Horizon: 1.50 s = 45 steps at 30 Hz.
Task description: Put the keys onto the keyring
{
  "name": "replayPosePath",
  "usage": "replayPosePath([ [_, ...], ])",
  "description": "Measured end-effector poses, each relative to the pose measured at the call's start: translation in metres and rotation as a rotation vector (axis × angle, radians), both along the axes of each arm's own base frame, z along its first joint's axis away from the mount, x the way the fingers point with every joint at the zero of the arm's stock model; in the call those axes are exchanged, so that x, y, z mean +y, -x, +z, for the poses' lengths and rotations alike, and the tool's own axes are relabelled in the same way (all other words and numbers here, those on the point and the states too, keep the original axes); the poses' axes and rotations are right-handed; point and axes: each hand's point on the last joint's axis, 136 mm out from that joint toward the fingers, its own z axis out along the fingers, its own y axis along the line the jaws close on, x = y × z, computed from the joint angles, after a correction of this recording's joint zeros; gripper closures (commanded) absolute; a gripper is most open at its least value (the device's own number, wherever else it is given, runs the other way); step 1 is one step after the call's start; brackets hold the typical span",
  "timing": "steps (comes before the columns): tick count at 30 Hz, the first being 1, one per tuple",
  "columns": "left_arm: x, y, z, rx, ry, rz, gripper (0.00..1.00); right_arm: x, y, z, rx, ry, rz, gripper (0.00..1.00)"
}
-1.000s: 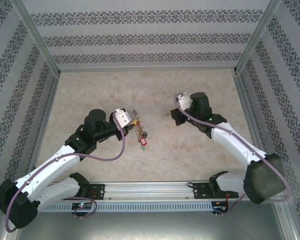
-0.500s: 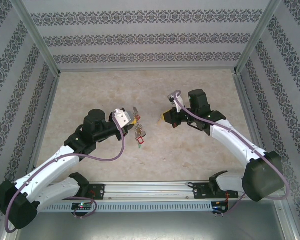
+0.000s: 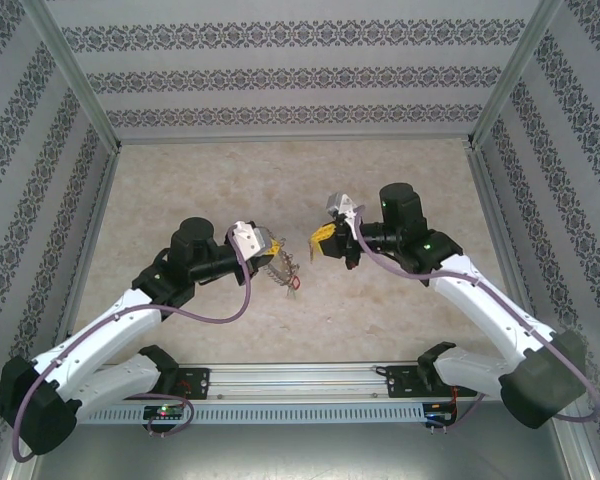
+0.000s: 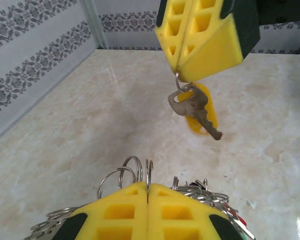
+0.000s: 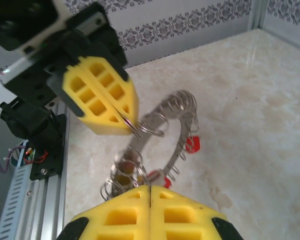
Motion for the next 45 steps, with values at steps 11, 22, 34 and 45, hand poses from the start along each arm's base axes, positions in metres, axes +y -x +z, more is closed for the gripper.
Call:
replayPosePath([
  [11, -0.014, 0.001, -0.002, 0.029, 0.041, -0.065, 1.0, 0.007, 0.015, 0.008, -0.159, 0.019, 0.042, 1.0],
  [22, -0.025, -0.005, 0.002, 0.081, 0.115, -0.08, 1.0, 0.016, 0.017, 0.001, -0.188, 0.042, 0.066, 1.0],
  [34, -0.029, -0.005, -0.001, 0.118, 0.13, -0.092, 1.0, 0.022, 0.008, 0.004, -0.228, 0.034, 0.039, 1.0],
  [45, -0.031, -0.005, 0.003, 0.105, 0.142, -0.098, 1.0, 0.024, 0.0, -0.002, -0.199, 0.047, 0.009, 1.0],
])
